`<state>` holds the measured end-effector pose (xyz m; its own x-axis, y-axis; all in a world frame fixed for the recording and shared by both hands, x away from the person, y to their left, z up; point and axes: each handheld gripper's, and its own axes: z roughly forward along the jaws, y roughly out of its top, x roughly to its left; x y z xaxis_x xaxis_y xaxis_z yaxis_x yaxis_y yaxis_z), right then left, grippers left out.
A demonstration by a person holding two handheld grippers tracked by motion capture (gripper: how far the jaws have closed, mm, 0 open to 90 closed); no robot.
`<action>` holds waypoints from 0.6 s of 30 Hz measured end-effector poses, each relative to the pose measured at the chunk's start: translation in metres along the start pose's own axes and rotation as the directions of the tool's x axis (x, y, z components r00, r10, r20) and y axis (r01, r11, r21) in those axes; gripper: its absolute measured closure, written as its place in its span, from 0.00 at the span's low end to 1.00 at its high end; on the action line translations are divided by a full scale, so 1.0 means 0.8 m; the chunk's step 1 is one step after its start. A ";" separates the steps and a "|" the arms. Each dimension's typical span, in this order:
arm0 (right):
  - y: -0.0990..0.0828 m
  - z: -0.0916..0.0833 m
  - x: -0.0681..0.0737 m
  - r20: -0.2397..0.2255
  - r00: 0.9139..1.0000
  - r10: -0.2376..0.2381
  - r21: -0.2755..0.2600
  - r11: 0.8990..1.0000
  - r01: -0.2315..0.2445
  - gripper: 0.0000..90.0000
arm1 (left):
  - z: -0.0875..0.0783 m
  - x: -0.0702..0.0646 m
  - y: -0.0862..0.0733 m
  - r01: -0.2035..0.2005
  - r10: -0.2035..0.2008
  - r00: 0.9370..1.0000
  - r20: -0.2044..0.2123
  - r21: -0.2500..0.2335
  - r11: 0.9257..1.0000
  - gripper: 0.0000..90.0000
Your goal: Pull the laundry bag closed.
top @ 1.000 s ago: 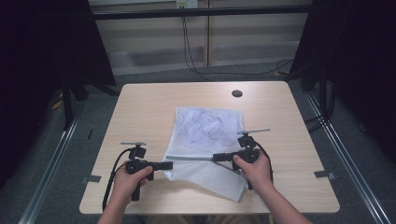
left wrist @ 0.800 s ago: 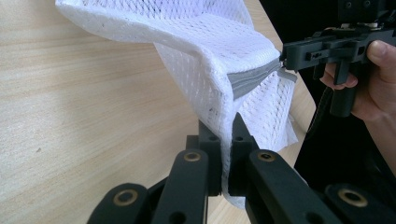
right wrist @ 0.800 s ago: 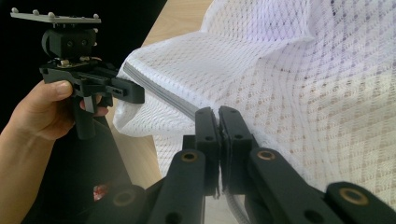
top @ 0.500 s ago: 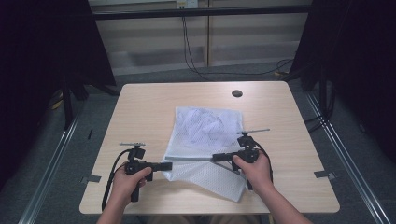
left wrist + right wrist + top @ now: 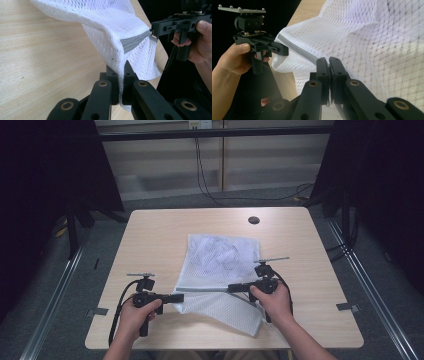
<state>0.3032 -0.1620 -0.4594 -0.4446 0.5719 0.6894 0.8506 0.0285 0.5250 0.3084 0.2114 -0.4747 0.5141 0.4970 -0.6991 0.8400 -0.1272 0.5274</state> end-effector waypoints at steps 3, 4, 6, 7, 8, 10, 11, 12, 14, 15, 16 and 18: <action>0.001 0.000 0.001 0.001 1.000 -0.004 0.002 1.000 0.004 0.97 | -0.001 0.000 0.000 -0.006 0.006 1.000 -0.002 0.002 1.000 0.98; 0.001 0.000 0.002 0.001 1.000 0.002 0.006 1.000 -0.002 0.97 | 0.000 0.000 0.001 -0.006 0.006 1.000 -0.001 0.002 1.000 0.98; 0.000 -0.001 0.002 -0.001 1.000 -0.003 0.002 1.000 0.003 0.97 | 0.000 -0.001 0.001 0.004 -0.004 1.000 -0.002 -0.004 1.000 0.98; 0.000 -0.002 0.001 0.005 1.000 -0.005 -0.002 1.000 0.005 0.97 | 0.000 -0.001 0.001 0.007 -0.007 1.000 0.003 -0.004 1.000 0.98; 0.000 -0.003 0.000 -0.003 1.000 0.000 -0.006 1.000 0.000 0.97 | 0.000 -0.001 0.001 0.005 -0.005 1.000 -0.001 -0.005 1.000 0.98; -0.001 -0.006 0.000 -0.005 1.000 0.011 -0.007 1.000 -0.011 0.97 | 0.000 -0.001 0.001 0.006 -0.006 1.000 0.005 -0.003 1.000 0.98; -0.002 -0.006 0.000 -0.006 1.000 0.013 -0.007 1.000 -0.013 0.97 | 0.000 0.000 0.001 -0.008 0.008 1.000 0.000 -0.001 1.000 0.98; -0.002 -0.007 0.001 -0.004 1.000 0.015 -0.006 1.000 -0.016 0.97 | 0.000 0.000 0.002 -0.012 0.012 1.000 -0.001 0.000 1.000 0.98; -0.002 -0.008 0.001 -0.004 1.000 0.007 -0.011 1.000 -0.007 0.97 | 0.000 -0.002 0.002 0.002 -0.002 1.000 0.004 -0.001 1.000 0.98; -0.003 -0.009 0.001 0.000 1.000 0.007 -0.011 1.000 -0.007 0.97 | -0.001 -0.001 0.002 -0.020 0.020 1.000 -0.009 0.003 1.000 0.98; -0.003 -0.010 0.001 0.004 1.000 0.007 -0.012 1.000 -0.007 0.97 | -0.001 -0.001 0.002 -0.010 0.010 1.000 -0.008 -0.004 1.000 0.98; -0.003 -0.012 -0.001 0.003 1.000 0.013 -0.015 1.000 -0.013 0.97 | -0.003 0.000 0.001 -0.004 0.004 1.000 0.000 -0.004 1.000 0.98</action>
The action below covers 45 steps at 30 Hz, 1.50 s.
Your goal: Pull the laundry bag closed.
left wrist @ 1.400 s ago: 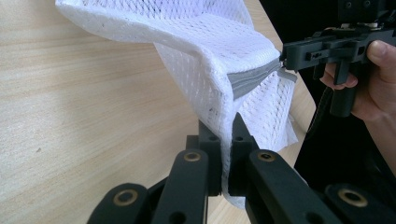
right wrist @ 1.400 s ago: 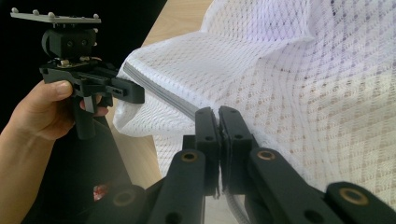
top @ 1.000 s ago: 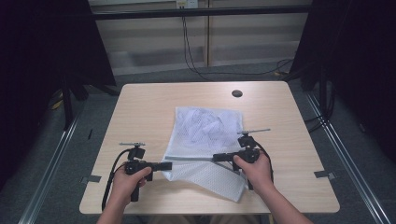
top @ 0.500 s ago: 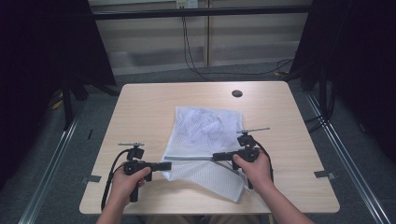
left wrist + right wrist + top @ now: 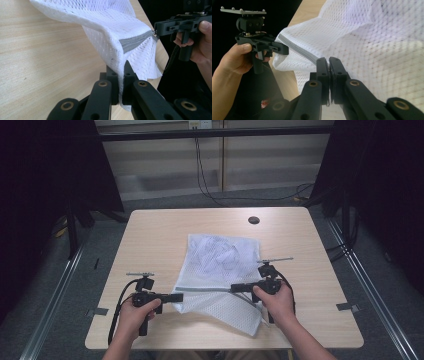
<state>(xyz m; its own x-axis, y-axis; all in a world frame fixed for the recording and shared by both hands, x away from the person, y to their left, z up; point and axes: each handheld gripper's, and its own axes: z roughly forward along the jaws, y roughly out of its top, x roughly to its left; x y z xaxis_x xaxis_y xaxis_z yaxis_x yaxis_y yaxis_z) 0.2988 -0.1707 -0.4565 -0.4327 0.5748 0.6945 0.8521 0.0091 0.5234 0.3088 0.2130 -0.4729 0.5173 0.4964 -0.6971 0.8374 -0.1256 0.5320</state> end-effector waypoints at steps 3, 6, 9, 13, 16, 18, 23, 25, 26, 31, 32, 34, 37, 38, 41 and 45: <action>0.000 -0.003 0.000 0.003 1.000 -0.003 -0.005 1.000 0.003 0.97 | 0.000 0.000 0.000 -0.007 0.007 1.000 -0.003 0.001 1.000 0.98; -0.001 -0.003 -0.001 0.000 1.000 -0.007 -0.003 1.000 0.007 0.97 | 0.000 -0.002 0.000 0.003 -0.003 1.000 0.003 0.000 1.000 0.98; -0.001 -0.002 -0.001 0.000 1.000 -0.006 0.000 1.000 0.006 0.97 | 0.000 -0.002 -0.001 0.004 -0.004 1.000 0.002 0.001 1.000 0.98; -0.001 -0.002 -0.002 -0.004 1.000 -0.008 0.001 1.000 0.008 0.97 | 0.000 -0.002 -0.001 0.006 -0.006 1.000 0.003 0.003 1.000 0.98; 0.000 -0.003 -0.002 -0.005 1.000 -0.006 0.001 1.000 0.006 0.97 | 0.000 -0.001 -0.001 -0.011 0.011 1.000 -0.003 0.010 1.000 0.98; -0.001 -0.003 -0.002 -0.010 1.000 -0.009 0.001 1.000 0.009 0.97 | -0.001 -0.001 -0.002 0.001 -0.001 1.000 0.003 0.005 1.000 0.98; -0.002 -0.006 -0.004 -0.001 1.000 -0.008 0.001 1.000 0.008 0.97 | -0.002 0.001 -0.002 0.003 -0.003 1.000 -0.001 0.002 1.000 0.98; -0.002 -0.008 -0.006 0.001 1.000 -0.006 0.002 1.000 0.006 0.97 | -0.002 0.001 -0.002 0.002 -0.002 1.000 0.002 0.006 1.000 0.98; -0.002 -0.008 -0.006 0.002 1.000 -0.007 0.000 1.000 0.007 0.97 | -0.002 0.000 -0.002 0.004 -0.004 1.000 0.002 0.005 1.000 0.98; -0.002 -0.010 -0.006 0.008 1.000 -0.005 0.001 1.000 0.005 0.97 | -0.001 -0.001 -0.001 0.008 -0.008 1.000 0.005 0.008 1.000 0.98; -0.002 -0.010 -0.005 0.009 1.000 -0.006 0.002 1.000 0.006 0.97 | -0.001 -0.001 -0.001 0.009 -0.009 1.000 0.005 0.008 1.000 0.98; -0.002 -0.010 -0.005 0.010 1.000 -0.006 0.004 1.000 0.006 0.97 | -0.001 -0.001 -0.001 0.002 -0.002 1.000 0.002 0.007 1.000 0.98; -0.002 -0.012 -0.007 0.013 1.000 -0.007 0.001 1.000 0.007 0.97 | -0.002 -0.001 -0.001 0.009 -0.009 1.000 0.001 0.003 1.000 0.98; -0.002 -0.013 -0.008 0.018 1.000 -0.004 0.001 1.000 0.004 0.97 | -0.002 0.000 -0.002 0.001 -0.001 1.000 0.006 0.010 1.000 0.98; -0.003 -0.014 -0.009 0.017 1.000 -0.006 -0.001 1.000 0.007 0.97 | 0.000 0.001 -0.002 -0.007 0.007 1.000 -0.003 0.012 1.000 0.98; -0.004 -0.018 -0.011 0.022 1.000 -0.002 0.000 1.000 0.002 0.97 | -0.003 0.002 -0.002 -0.008 0.008 1.000 -0.005 0.009 1.000 0.98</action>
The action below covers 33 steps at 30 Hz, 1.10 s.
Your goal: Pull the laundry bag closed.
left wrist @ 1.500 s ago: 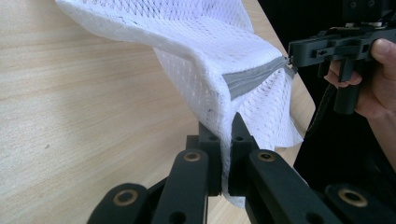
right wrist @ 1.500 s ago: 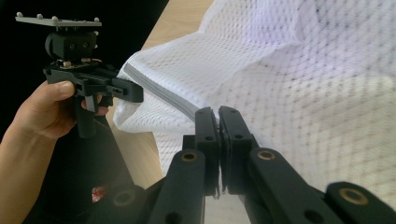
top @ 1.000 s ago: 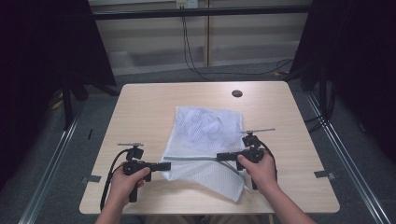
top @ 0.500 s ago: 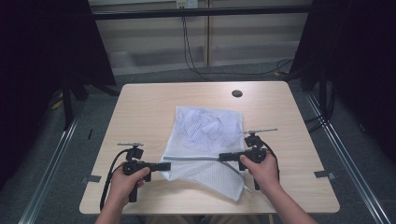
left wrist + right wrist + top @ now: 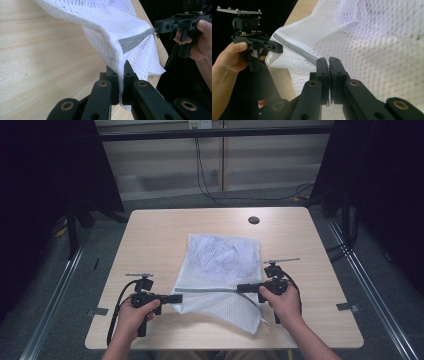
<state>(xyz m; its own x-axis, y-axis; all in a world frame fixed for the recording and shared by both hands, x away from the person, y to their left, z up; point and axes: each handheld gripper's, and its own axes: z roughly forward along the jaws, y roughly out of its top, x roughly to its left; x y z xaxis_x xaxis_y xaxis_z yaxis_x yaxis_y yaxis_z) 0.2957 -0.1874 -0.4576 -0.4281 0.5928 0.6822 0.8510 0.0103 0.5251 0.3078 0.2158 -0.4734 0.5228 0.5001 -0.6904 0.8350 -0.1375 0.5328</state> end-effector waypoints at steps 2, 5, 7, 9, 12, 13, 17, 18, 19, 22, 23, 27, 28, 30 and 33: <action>-0.001 -0.002 -0.002 0.003 1.000 0.002 -0.004 1.000 -0.002 0.97 | 0.001 -0.001 0.000 0.015 -0.015 1.000 0.005 -0.001 1.000 0.98; -0.002 -0.005 -0.003 0.008 1.000 0.004 -0.006 1.000 -0.004 0.97 | 0.002 -0.001 0.000 0.008 -0.008 1.000 0.001 0.002 1.000 0.98; -0.002 -0.007 -0.004 0.003 1.000 0.005 -0.010 1.000 -0.005 0.97 | 0.002 -0.001 0.000 0.002 -0.002 1.000 0.004 0.005 1.000 0.98; -0.002 -0.007 -0.004 0.004 1.000 0.006 -0.009 1.000 -0.006 0.97 | 0.002 -0.001 0.000 0.001 -0.001 1.000 0.001 0.004 1.000 0.98; -0.002 -0.008 -0.004 0.001 1.000 0.008 -0.011 1.000 -0.008 0.97 | 0.003 -0.002 0.000 0.013 -0.013 1.000 0.008 0.004 1.000 0.98; -0.001 -0.008 -0.005 0.003 1.000 0.009 -0.011 1.000 -0.009 0.97 | 0.003 -0.002 0.000 0.019 -0.019 1.000 0.005 0.004 1.000 0.98; -0.001 -0.012 -0.008 0.015 1.000 0.010 -0.014 1.000 -0.010 0.97 | 0.002 0.000 0.000 0.014 -0.014 1.000 0.007 0.002 1.000 0.98; -0.001 -0.013 -0.008 0.009 1.000 0.012 -0.015 1.000 -0.011 0.97 | 0.002 0.001 0.000 0.008 -0.008 1.000 0.007 0.004 1.000 0.98; -0.001 -0.013 -0.008 0.010 1.000 0.011 -0.015 1.000 -0.011 0.97 | 0.003 0.000 0.000 0.018 -0.018 1.000 0.009 0.004 1.000 0.98; -0.001 -0.014 -0.008 0.010 1.000 0.008 -0.014 1.000 -0.007 0.97 | 0.002 0.000 -0.001 0.009 -0.009 1.000 0.006 0.007 1.000 0.98; 0.000 -0.014 -0.008 0.009 1.000 0.008 -0.014 1.000 -0.008 0.97 | 0.001 0.001 -0.001 0.001 -0.001 1.000 0.004 0.011 1.000 0.98; 0.000 -0.013 -0.008 0.007 1.000 0.007 -0.010 1.000 -0.006 0.97 | 0.000 0.000 -0.004 0.026 -0.026 1.000 0.007 0.005 1.000 0.98; 0.000 -0.013 -0.008 0.007 1.000 0.007 -0.011 1.000 -0.007 0.97 | -0.001 0.000 -0.004 0.019 -0.019 1.000 -0.001 0.006 1.000 0.98; 0.000 -0.014 -0.008 0.003 1.000 0.007 -0.011 1.000 -0.007 0.97 | -0.002 0.001 -0.004 0.020 -0.020 1.000 0.001 0.001 1.000 0.98; 0.001 -0.016 -0.009 0.014 1.000 0.000 -0.013 1.000 0.000 0.97 | -0.003 0.001 -0.004 0.026 -0.026 1.000 -0.006 -0.002 1.000 0.98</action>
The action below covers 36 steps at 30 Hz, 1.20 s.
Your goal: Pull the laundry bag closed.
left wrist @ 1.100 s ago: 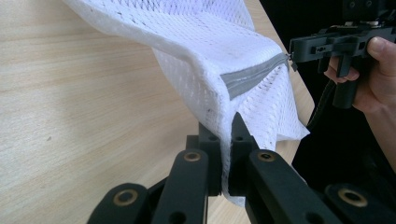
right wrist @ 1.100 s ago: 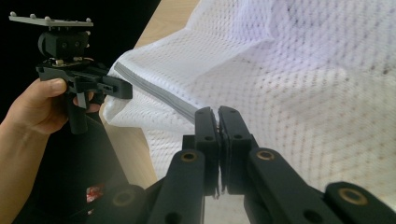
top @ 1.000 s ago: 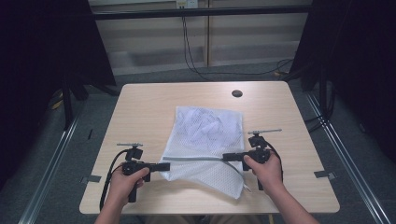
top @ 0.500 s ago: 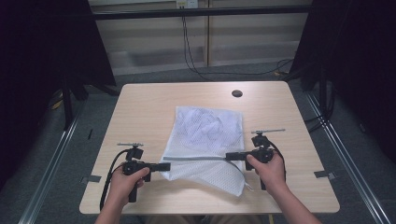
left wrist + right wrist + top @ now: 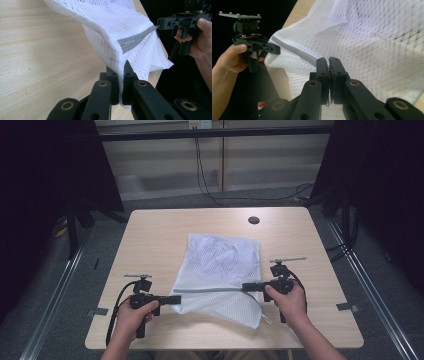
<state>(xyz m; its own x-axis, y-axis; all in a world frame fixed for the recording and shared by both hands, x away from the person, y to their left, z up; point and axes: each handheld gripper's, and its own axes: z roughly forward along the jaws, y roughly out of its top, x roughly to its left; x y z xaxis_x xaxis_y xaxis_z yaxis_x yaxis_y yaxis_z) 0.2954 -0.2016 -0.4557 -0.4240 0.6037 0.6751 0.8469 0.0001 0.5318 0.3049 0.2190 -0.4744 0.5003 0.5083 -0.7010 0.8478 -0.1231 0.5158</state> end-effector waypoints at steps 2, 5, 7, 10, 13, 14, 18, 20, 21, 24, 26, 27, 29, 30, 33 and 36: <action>0.000 -0.002 -0.001 -0.001 1.000 0.003 -0.004 1.000 -0.003 0.97 | -0.002 0.001 0.000 -0.001 0.001 1.000 0.001 -0.003 1.000 0.98; 0.000 -0.006 -0.004 0.004 1.000 0.010 -0.010 1.000 -0.010 0.97 | -0.004 0.003 0.000 -0.013 0.013 1.000 -0.006 -0.002 1.000 0.98; 0.000 -0.008 -0.005 0.008 1.000 0.010 -0.012 1.000 -0.010 0.97 | -0.004 0.003 0.000 -0.014 0.014 1.000 -0.001 0.000 1.000 0.98; 0.000 -0.012 -0.007 0.008 1.000 0.010 -0.017 1.000 -0.010 0.97 | -0.003 0.002 0.000 0.000 0.000 1.000 0.004 0.000 1.000 0.98; 0.000 -0.017 -0.010 0.003 1.000 0.018 -0.029 0.999 -0.018 0.97 | -0.004 0.002 0.000 -0.003 0.003 1.000 0.002 0.001 1.000 0.98; -0.001 -0.019 -0.011 0.007 1.000 0.021 -0.032 0.999 -0.020 0.97 | -0.003 0.002 0.000 0.002 -0.002 1.000 0.003 -0.003 1.000 0.98; -0.002 -0.027 -0.015 0.013 1.000 0.025 -0.040 0.999 -0.024 0.97 | -0.005 0.003 0.000 -0.006 0.006 1.000 -0.008 -0.001 1.000 0.98; -0.003 -0.031 -0.018 0.016 0.999 0.029 -0.046 0.999 -0.028 0.97 | -0.005 0.003 -0.001 0.005 -0.005 1.000 -0.004 -0.004 1.000 0.98; -0.003 -0.034 -0.019 0.019 0.999 0.033 -0.048 0.998 -0.033 0.97 | -0.006 0.003 -0.001 0.000 0.000 1.000 -0.003 0.000 1.000 0.98; -0.004 -0.039 -0.022 0.023 0.999 0.038 -0.052 0.998 -0.037 0.97 | -0.006 0.004 -0.001 0.001 -0.001 1.000 -0.001 0.000 1.000 0.98; -0.005 -0.041 -0.024 0.028 0.999 0.033 -0.052 0.998 -0.031 0.97 | -0.005 0.004 0.000 -0.002 0.002 1.000 -0.006 -0.003 1.000 0.98; -0.006 -0.041 -0.024 0.027 0.999 0.034 -0.049 0.998 -0.033 0.97 | -0.004 0.003 -0.001 -0.003 0.003 1.000 -0.004 -0.002 1.000 0.98; -0.007 -0.042 -0.025 0.033 0.999 0.031 -0.047 0.998 -0.029 0.97 | -0.004 0.003 -0.001 0.000 0.000 1.000 -0.004 -0.001 1.000 0.98; -0.008 -0.043 -0.026 0.029 0.999 0.032 -0.048 0.998 -0.031 0.97 | -0.005 0.004 -0.001 -0.003 0.003 1.000 -0.008 -0.001 1.000 0.98; -0.009 -0.046 -0.028 0.035 0.999 0.033 -0.053 0.998 -0.031 0.97 | -0.005 0.003 -0.001 -0.003 0.003 1.000 -0.006 0.000 1.000 0.98; -0.011 -0.050 -0.031 0.042 0.998 0.037 -0.062 0.997 -0.035 0.97 | -0.005 0.003 -0.001 0.008 -0.008 1.000 -0.006 -0.002 1.000 0.98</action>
<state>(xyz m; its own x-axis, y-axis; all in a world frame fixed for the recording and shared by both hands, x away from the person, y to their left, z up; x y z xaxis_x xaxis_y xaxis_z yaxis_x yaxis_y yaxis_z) 0.2857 -0.2485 -0.4562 -0.3782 0.6362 0.6725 0.8394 -0.0706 0.5389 0.3045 0.2241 -0.4746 0.4927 0.5142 -0.7020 0.8514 -0.1179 0.5112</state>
